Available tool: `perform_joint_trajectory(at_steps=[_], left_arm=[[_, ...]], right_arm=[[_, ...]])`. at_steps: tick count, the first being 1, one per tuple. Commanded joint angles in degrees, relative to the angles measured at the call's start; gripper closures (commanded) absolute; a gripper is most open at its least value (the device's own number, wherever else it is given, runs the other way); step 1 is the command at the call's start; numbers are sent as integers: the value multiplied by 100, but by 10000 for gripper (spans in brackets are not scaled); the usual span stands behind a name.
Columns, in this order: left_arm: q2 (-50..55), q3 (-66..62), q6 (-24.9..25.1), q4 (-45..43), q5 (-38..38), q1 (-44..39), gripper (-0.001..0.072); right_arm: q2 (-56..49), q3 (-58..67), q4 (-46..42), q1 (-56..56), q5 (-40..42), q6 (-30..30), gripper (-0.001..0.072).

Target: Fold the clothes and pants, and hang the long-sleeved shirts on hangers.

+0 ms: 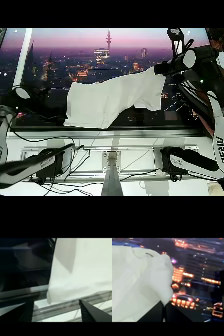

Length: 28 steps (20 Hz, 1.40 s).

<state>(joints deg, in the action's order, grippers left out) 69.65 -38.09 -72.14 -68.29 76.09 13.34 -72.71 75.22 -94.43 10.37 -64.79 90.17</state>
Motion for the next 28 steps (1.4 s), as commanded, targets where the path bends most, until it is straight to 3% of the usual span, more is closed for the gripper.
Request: perform_joint_trajectory(at_steps=[1,2,3,5,6,7,8,10,13,17,22,25,28], left_arm=[[527,308,343,417,-334,61,171],[654,343,431,691,-417,61,276],[765,352,562,975,-433,57,330],[968,352,765,1427,-378,57,343],[1071,350,855,1604,-308,57,386],[1158,350,999,1786,-208,57,585],[1196,345,1270,1996,-122,57,690],[1196,216,1711,2566,-7,72,688],[1084,-761,1707,3005,50,120,690],[509,-3077,1665,3403,-37,382,690],[-566,-5101,1663,3797,-1191,1172,690],[-1464,-5163,1665,3681,-2109,1687,690],[-2127,-5163,1668,3637,-2413,2194,690]], right_arm=[[4,7,28,0,17,0,699],[4,7,39,0,20,0,699],[4,7,50,0,17,0,698],[4,7,122,0,26,0,699],[4,7,144,0,39,0,699],[4,7,149,0,55,0,699],[9,7,149,0,83,-2,699],[57,9,136,-2,199,-7,699],[236,164,-105,-2,337,-177,699],[490,929,-772,-4,337,-267,699],[857,2046,-1237,-2,332,-269,699],[1187,2592,-1226,-2,330,-267,700],[1613,2920,-979,0,323,-267,700]])
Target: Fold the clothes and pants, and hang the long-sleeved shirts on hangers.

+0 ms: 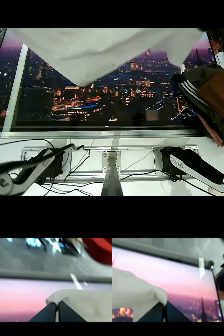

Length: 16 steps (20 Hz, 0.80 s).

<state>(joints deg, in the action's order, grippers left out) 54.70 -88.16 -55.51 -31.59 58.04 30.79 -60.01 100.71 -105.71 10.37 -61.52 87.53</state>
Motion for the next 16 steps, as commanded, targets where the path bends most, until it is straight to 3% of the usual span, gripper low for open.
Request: perform_joint_trajectory(at_steps=[1,3,6,8,10,13,16], left_arm=[[-815,-155,4,-33,-664,612,689],[-1110,-155,4,-50,-839,870,689],[-1316,-153,0,-476,-1062,1038,690],[-1226,-96,-420,-986,-920,1038,690],[-907,22,-581,-1049,-317,1034,690],[-48,297,-579,-1049,811,647,690],[1025,492,-577,-1768,944,-286,690]], right_arm=[[518,400,358,-2,-17,-4,700],[846,400,857,-2,-223,-9,700],[1095,398,1572,-2,-1163,-24,701],[1034,385,1937,0,-2157,-61,701],[938,105,2295,0,-2822,-363,701],[697,-953,3001,-2,-3091,-734,701],[317,-2339,3353,-2,-2708,-778,702]])
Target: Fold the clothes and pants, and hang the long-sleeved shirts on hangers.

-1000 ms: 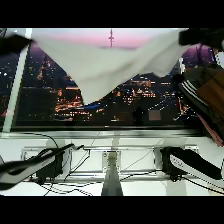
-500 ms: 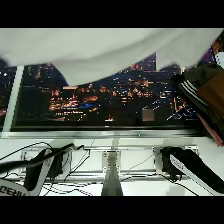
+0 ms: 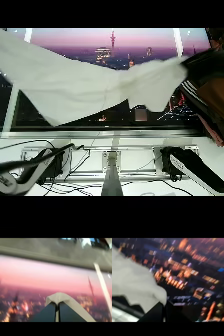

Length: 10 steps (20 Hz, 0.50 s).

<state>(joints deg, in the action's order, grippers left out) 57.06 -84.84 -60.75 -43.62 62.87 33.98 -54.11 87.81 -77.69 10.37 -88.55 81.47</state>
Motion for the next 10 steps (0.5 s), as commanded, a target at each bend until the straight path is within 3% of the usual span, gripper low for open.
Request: perform_joint_trajectory(at_steps=[1,7,8,9,10], left_arm=[[1180,160,-55,-894,385,-955,690],[2879,157,-59,-1082,-1263,-2256,683],[3018,157,-57,-1082,-1436,-2328,597],[3115,157,-57,-1084,-1471,-2361,260],[3158,157,-90,-1088,-1464,-2358,-1]], right_arm=[[-411,-1482,549,-2,341,-173,701],[-1493,-3008,516,-2,3213,-164,700],[-1679,-3012,470,-2,3582,-166,701],[-1827,-3012,389,-2,3936,-164,700],[-1958,-3010,236,-2,4321,-166,700]])
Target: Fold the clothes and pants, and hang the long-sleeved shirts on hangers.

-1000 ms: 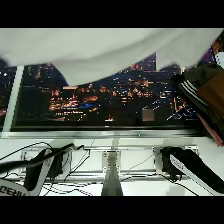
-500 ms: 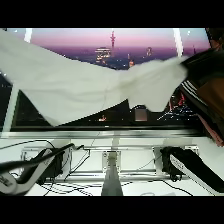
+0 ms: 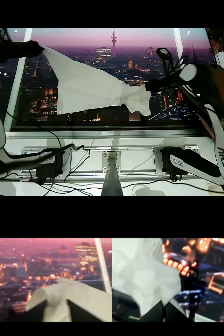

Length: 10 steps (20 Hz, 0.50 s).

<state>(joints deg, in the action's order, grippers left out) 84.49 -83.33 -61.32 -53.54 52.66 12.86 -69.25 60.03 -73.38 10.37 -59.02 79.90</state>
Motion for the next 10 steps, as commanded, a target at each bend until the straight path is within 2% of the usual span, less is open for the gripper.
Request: perform_joint_trajectory(at_steps=[1,3,6,7,8,10], left_arm=[[411,7,-46,-116,-367,-190,8],[382,7,-267,-352,42,28,9],[479,26,-1255,-1631,1567,507,12],[531,96,-1285,-1849,2151,680,34],[549,269,-1285,-1880,2590,885,98],[492,802,-1283,-1620,2992,1241,104]], right_arm=[[-531,-232,-367,-2,1700,-4,700],[-616,-229,-566,-2,2236,-2,699],[-623,-229,-573,-2,2520,-2,699],[-623,-229,-570,-2,2542,-4,700],[-623,-229,-573,-2,2546,-4,700],[-623,-229,-577,-2,2546,-4,700]])
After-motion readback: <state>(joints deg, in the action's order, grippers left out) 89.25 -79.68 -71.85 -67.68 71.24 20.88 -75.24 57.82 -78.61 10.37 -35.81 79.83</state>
